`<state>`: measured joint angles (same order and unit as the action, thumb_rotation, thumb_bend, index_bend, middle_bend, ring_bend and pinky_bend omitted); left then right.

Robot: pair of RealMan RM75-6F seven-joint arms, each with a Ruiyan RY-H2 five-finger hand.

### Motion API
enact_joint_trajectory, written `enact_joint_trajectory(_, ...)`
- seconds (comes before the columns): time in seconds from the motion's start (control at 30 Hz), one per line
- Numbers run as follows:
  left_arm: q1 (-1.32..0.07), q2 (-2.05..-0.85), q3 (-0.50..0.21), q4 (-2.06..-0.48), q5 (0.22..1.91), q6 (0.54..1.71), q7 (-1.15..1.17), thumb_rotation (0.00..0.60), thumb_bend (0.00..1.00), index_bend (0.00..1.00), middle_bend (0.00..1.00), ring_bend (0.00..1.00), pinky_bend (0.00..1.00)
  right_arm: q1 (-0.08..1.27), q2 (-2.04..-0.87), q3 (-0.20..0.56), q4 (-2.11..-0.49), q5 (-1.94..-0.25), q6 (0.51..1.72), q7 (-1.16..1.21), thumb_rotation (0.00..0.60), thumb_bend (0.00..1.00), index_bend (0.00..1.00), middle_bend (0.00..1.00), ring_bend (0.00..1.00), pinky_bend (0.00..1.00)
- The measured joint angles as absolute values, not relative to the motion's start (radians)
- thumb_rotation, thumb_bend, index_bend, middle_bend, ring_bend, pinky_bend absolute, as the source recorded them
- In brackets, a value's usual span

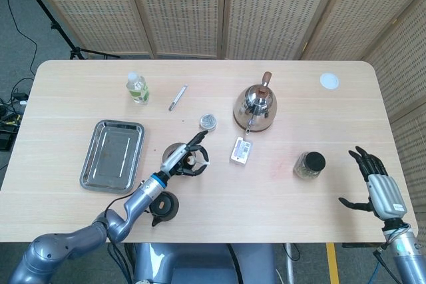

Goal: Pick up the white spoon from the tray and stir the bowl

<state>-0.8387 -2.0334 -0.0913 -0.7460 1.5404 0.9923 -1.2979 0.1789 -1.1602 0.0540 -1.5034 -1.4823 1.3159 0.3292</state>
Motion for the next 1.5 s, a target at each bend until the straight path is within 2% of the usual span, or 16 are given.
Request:
enact_joint_trajectory(0.5,-0.787,-1.992,-0.049,-0.759,1.544,1.007,-1.408,0.600,0.45,0.71,0.00,0.00,0.00,0.180,-1.163,0.045,-1.511,-1.494,1.317,0.315,0.600,0.00,0.00,0.00,0.00,0.00)
enact_joint_trajectory(1.03,-0.778,-1.971,-0.047,-0.738,1.551,1.035,-1.430,0.600,0.45,0.71,0.00,0.00,0.00,0.183,-1.168,0.044,-1.507,-1.489,1.310,0.310,0.600,0.00,0.00,0.00,0.00,0.00)
enact_joint_trajectory(1.5,-0.807,-2.008,-0.058,-0.748,1.555,1.027,-1.403,0.600,0.45,0.71,0.00,0.00,0.00,0.185,-1.165,0.044,-1.506,-1.488,1.306,0.323,0.600,0.00,0.00,0.00,0.00,0.00)
